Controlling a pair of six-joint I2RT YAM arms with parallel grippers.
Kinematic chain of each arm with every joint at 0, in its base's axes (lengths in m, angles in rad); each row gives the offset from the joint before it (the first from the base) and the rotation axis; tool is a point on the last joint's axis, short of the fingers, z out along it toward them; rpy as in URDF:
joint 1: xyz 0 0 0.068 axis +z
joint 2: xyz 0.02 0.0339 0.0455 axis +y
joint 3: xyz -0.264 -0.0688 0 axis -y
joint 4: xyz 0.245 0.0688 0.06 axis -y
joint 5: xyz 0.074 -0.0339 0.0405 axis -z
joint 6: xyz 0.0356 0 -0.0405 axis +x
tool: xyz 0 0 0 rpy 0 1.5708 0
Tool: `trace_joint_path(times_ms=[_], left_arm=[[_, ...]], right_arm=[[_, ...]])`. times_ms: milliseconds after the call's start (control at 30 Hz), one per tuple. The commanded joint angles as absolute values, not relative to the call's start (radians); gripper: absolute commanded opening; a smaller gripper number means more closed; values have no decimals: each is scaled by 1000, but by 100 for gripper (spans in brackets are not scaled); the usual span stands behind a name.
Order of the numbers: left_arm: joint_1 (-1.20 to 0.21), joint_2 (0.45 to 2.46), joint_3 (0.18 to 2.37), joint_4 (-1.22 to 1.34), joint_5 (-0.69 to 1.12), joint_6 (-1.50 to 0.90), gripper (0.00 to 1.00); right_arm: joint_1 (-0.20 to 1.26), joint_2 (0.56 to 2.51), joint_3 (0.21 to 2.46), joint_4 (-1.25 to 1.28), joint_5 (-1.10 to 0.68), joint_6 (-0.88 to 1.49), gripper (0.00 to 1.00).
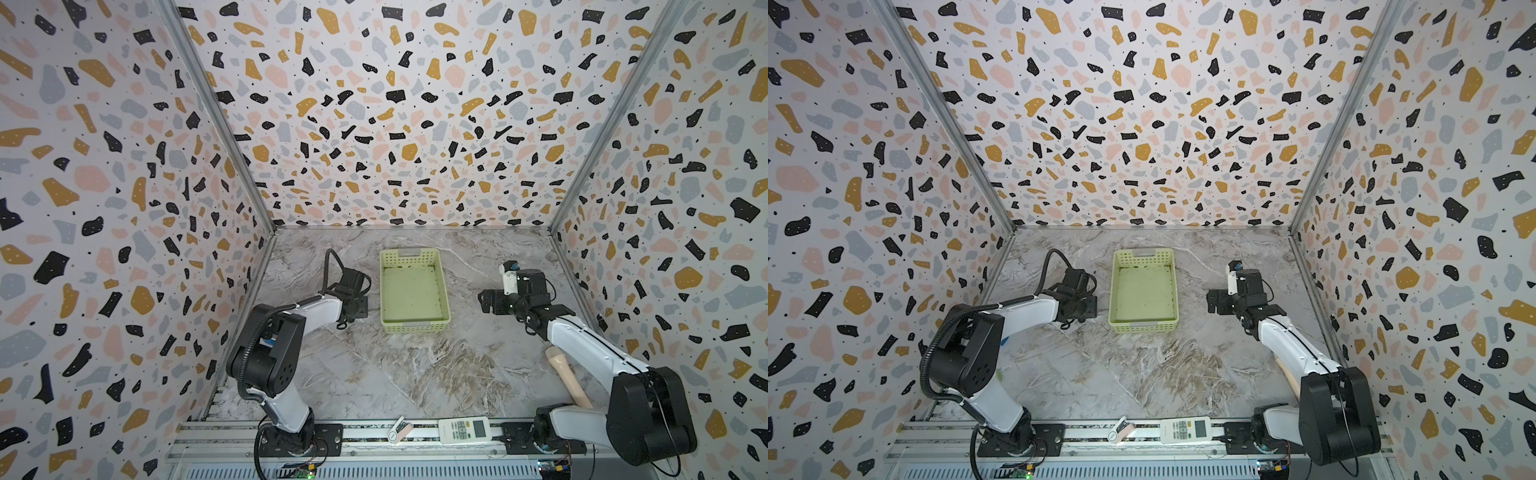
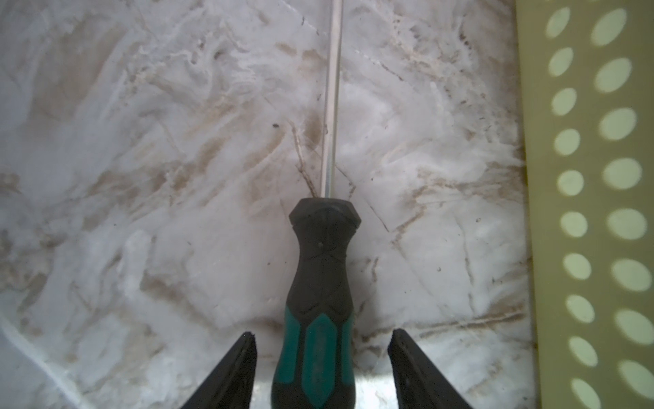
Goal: Put the screwdriver in the bin
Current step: Pick up the screwdriver from the middle-left of the table.
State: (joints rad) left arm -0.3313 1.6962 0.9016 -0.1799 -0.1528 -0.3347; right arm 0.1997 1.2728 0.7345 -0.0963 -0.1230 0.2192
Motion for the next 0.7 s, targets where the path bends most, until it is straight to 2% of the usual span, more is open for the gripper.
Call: trace_joint_path(times_ms=[0, 233, 533, 667], left_arm=[[-335, 1709, 936, -183, -176, -337, 62], [-336, 1723, 945, -190, -176, -331, 56], [-335, 1735, 942, -193, -178, -331, 55], [-336, 1737, 941, -189, -175, -332, 51]], right_arm=[[192, 1243, 722, -94, -132, 225, 98], [183, 1229, 714, -95, -136, 225, 98], [176, 1220, 704, -95, -143, 225, 98], [175, 1218, 702, -95, -145, 225, 98]])
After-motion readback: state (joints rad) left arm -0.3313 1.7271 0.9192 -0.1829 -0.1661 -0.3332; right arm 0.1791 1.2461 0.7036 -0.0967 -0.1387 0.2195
